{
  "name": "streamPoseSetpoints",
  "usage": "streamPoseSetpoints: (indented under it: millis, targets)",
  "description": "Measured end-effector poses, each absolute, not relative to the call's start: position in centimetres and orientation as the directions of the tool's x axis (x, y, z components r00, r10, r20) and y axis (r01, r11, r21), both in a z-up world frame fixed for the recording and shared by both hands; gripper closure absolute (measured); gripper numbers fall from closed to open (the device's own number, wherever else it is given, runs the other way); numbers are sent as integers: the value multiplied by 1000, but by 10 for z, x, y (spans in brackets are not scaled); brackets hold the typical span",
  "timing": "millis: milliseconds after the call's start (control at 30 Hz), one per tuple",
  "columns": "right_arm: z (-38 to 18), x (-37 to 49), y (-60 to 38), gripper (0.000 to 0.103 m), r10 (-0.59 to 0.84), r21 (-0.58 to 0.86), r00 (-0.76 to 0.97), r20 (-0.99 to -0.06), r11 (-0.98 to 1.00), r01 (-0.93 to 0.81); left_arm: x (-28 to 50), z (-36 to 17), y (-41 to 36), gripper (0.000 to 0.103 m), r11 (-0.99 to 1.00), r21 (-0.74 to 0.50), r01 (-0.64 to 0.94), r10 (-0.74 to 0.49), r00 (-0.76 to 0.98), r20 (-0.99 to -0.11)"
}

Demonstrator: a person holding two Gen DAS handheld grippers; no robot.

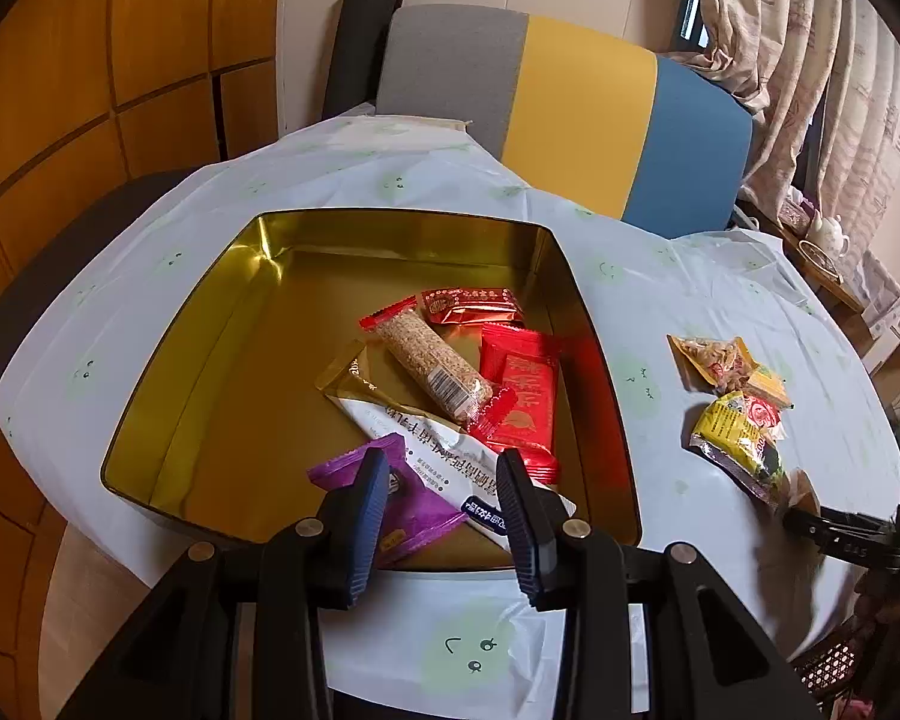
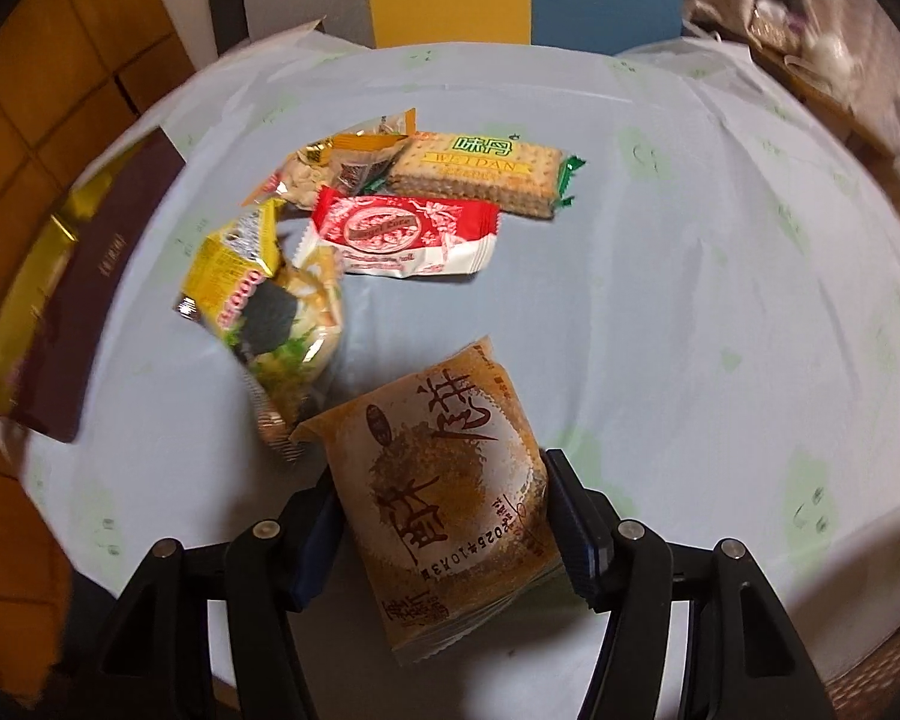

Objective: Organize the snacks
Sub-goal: 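Close the right tool on the brown square pastry packet, then carry the brown pastry packet over the tin and open the right tool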

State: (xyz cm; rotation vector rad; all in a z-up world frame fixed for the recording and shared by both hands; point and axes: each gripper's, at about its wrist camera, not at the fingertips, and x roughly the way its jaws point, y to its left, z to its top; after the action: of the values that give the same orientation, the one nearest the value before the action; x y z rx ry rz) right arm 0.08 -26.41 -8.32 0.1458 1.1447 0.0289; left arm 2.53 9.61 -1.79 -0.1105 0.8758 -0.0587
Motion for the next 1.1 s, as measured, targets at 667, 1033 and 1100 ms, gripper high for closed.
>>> streamPoseSetpoints:
  millis: [667,1033,1100]
  targets:
    - [-55,-13,-214,42,547,593,446,-708,804,-46,28,-21,100,65,992,-126,-6,-93,641,-762]
    - [-3,51,-73,42,619,509,331,-713,781,-363,25,-24,123,65,987,-152,-55,-80,648,-757]
    - [0,74,-48,42,613,495,324,-721,782,-379,24,-24,128,65,985,-159,-66,-78,650,-756]
